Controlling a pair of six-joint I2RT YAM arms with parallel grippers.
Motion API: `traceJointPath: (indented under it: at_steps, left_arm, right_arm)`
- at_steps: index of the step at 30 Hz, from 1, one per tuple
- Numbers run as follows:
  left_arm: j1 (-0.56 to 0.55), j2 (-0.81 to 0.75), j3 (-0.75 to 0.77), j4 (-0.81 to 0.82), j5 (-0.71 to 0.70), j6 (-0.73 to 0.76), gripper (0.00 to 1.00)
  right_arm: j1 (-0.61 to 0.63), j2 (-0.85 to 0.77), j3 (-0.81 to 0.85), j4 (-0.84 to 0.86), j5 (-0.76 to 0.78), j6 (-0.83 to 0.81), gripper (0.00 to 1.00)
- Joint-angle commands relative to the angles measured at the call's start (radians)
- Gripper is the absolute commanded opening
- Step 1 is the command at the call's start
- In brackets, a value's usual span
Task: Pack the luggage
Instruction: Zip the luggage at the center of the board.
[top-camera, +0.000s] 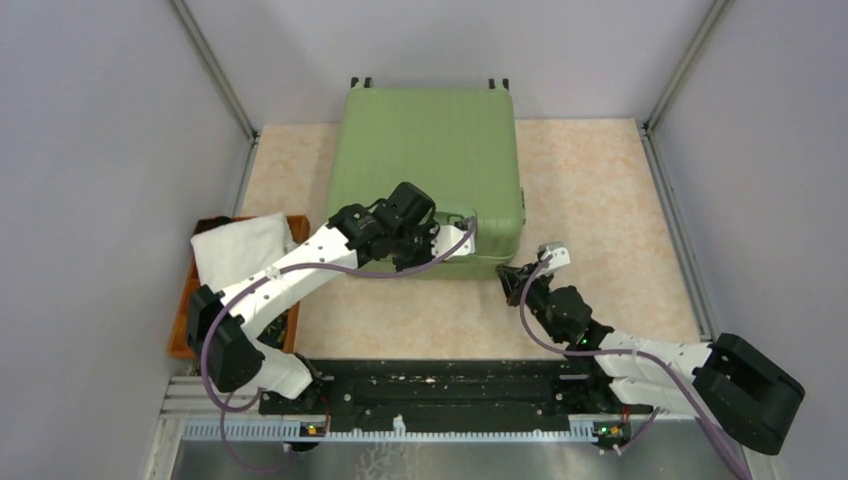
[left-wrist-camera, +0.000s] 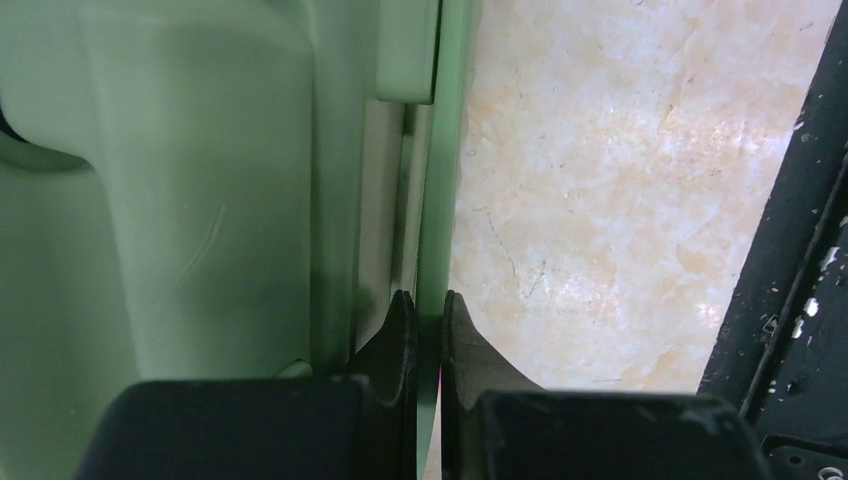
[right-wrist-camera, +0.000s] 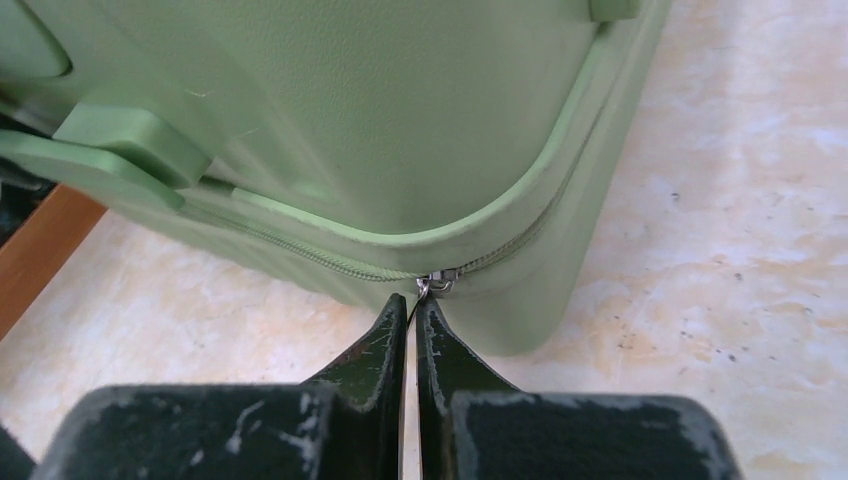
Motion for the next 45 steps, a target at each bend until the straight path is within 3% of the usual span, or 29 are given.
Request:
traceJointPath:
  at_steps: [1,6,13,20,35,41,45]
  left_arm:
    - [-0.083,-0.022,0.130,0.456,0.140,-0.107,0.00]
    - [-0.086,-0.073,0.089,0.536,0.028,-0.056,0.00]
    - [-0.087,-0.117,0.041,0.521,0.026,-0.021,0.00]
    - [-0.089,-0.117,0.047,0.523,0.012,-0.001,0.00]
    - [-0.090,-0.157,0.045,0.545,-0.031,0.082,0.00]
    - [-0.092,-0.146,0.009,0.549,-0.003,0.057,0.00]
    - [-0.102,-0.114,0.025,0.559,0.011,0.047,0.00]
  right_arm:
    - [0.070,-0.061,0.071,0.025,-0.134,0.042,0.00]
    - [0.028,-0.268,0.017,-0.228,-0.096,0.043,0.00]
    - [-0.064,-0.483,-0.045,-0.426,-0.106,0.034,0.00]
    - [-0.064,-0.364,0.015,-0.449,-0.103,0.020,0.00]
    - [-0.091,-0.458,0.021,-0.543,-0.022,0.039,0.00]
    - [-0.055,-0.317,0.052,-0.349,-0.188,0.003,0.00]
    - [0.096,-0.195,0.102,-0.246,-0.110,-0.056,0.00]
